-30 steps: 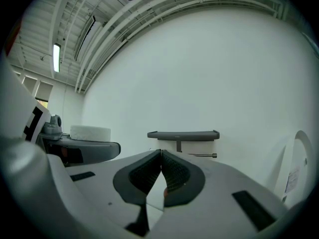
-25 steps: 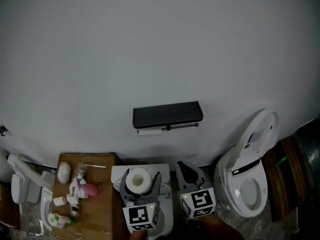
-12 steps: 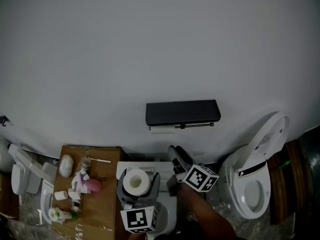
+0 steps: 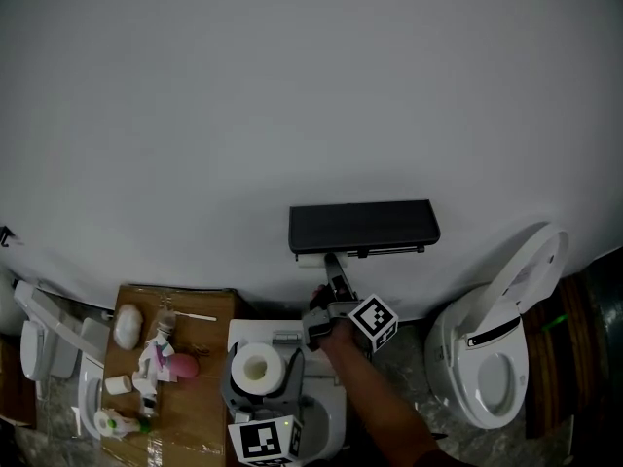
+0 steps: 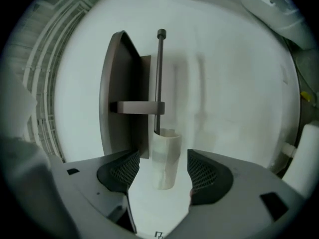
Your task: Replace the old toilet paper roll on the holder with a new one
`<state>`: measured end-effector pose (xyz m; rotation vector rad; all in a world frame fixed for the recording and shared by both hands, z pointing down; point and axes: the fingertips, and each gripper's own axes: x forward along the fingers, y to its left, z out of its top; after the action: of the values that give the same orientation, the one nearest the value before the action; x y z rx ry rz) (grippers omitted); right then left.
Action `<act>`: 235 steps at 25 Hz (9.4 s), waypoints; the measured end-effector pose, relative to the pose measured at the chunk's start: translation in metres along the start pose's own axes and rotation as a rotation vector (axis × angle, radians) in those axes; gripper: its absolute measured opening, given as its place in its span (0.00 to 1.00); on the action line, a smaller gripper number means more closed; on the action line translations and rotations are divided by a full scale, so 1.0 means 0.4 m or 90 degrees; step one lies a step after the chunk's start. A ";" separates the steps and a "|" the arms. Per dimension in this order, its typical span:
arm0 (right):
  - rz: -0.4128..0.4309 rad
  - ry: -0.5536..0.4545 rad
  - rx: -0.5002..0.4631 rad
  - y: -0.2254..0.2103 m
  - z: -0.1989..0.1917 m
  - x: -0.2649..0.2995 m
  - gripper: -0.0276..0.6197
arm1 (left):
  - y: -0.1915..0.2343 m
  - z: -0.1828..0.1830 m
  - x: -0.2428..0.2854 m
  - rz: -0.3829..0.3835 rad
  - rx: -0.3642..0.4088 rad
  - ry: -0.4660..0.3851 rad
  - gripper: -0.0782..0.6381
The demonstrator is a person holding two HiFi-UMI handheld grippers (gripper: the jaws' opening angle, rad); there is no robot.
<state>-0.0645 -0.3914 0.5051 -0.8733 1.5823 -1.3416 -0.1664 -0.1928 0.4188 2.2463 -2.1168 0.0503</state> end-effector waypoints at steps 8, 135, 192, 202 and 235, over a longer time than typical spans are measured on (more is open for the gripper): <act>-0.018 -0.039 -0.001 -0.015 0.012 0.044 0.36 | 0.038 -0.018 -0.001 0.016 -0.006 0.007 0.72; -0.195 0.103 -1.015 0.133 0.222 -0.499 0.31 | 0.142 -0.140 0.584 -0.009 -0.913 -0.158 0.72; -0.177 0.120 -1.007 0.148 0.185 -0.509 0.31 | 0.106 -0.159 0.495 0.008 -0.923 -0.185 0.83; -0.162 0.118 -1.007 0.172 0.152 -0.517 0.31 | 0.077 -0.158 0.329 -0.035 -0.987 -0.186 0.83; -0.122 0.088 -0.991 0.257 0.117 -0.590 0.31 | -0.214 -0.022 -0.043 -0.096 -0.092 -0.032 0.13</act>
<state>0.0713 -0.1771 0.4416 -1.8217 2.6244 0.0180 -0.0817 -0.1700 0.4251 2.3356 -1.8983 -0.1607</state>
